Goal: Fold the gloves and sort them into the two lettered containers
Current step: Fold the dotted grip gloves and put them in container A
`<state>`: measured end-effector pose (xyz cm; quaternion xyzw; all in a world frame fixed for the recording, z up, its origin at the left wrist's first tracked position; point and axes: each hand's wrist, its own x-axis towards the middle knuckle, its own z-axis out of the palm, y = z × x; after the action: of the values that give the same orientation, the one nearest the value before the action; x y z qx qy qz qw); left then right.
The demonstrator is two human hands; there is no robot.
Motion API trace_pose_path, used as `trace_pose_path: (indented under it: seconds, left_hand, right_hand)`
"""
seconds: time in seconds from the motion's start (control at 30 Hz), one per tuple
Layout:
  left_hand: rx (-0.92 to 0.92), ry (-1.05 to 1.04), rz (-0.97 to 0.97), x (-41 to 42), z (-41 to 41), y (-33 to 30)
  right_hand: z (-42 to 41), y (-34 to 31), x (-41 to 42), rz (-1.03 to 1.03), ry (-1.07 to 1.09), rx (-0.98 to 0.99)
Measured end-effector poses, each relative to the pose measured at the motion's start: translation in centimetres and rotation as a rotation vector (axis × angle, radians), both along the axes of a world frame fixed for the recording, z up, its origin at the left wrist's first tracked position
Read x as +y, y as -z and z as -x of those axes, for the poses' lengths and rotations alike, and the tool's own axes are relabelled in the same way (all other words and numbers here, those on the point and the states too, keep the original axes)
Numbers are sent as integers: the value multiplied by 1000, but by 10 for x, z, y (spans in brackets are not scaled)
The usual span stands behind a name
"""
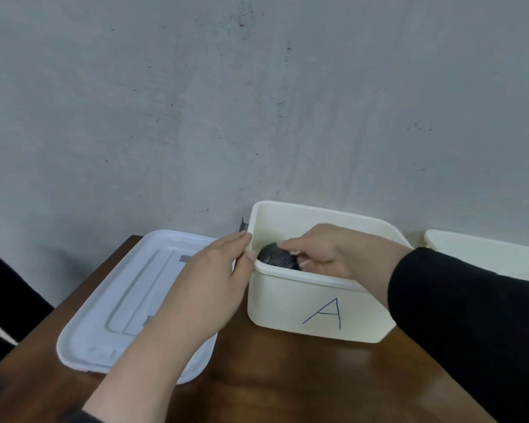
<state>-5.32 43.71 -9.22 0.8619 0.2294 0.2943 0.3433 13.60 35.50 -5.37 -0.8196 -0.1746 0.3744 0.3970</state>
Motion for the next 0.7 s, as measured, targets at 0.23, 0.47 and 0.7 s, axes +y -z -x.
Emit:
trace_pose_path:
  seconds: [0.23, 0.47, 0.7]
  left_hand:
    - [-6, -6, -36, -1, 0, 0]
    - [-82, -90, -117, -15, -3, -5]
    - [-513, 8, -115, -90, -7, -3]
  right_hand:
    - [-2, -11, 4, 232, -122, -222]
    - [4, -38, -25, -140, 34, -182]
    - [56, -50, -124, -545, 165, -433]
